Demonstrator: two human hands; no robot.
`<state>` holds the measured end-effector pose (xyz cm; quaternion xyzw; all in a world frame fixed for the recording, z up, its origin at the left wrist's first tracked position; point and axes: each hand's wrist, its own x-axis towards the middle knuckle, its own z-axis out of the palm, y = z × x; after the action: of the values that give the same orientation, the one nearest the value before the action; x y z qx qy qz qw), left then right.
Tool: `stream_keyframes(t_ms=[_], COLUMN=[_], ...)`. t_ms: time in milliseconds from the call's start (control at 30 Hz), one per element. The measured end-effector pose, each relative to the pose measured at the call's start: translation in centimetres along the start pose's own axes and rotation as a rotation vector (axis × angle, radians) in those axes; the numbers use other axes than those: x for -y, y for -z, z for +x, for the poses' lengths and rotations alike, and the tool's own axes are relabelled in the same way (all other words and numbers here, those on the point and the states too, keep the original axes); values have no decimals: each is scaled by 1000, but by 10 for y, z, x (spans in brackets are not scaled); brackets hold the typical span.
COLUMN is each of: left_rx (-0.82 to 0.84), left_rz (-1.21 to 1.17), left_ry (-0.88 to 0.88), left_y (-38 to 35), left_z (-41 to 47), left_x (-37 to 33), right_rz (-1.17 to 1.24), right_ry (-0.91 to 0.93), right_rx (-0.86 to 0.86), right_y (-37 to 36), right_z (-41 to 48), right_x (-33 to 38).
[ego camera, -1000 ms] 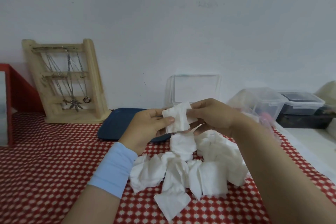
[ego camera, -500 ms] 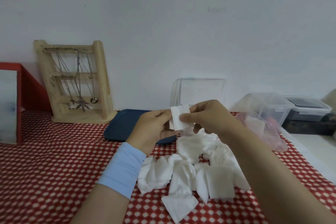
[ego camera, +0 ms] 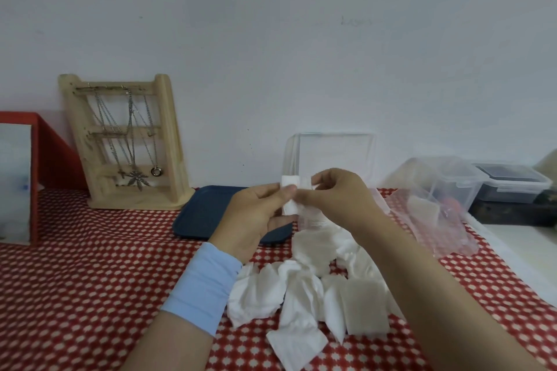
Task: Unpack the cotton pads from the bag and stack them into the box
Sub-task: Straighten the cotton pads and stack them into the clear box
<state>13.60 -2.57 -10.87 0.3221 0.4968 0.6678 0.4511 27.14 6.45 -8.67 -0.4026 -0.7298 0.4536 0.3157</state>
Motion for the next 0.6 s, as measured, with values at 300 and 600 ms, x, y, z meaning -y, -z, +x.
stream_keyframes(t_ms=[300,600], left_rx=[-67,-260], left_rz=[-40,-137], left_ry=[11,6], left_y=[6,24], left_z=[3,5], left_x=[-2,-5], right_rz=[400,415], right_ry=[-256,7], right_rx=[329,144], right_y=[16,25], right_z=[6,5], right_x=[-6,-1])
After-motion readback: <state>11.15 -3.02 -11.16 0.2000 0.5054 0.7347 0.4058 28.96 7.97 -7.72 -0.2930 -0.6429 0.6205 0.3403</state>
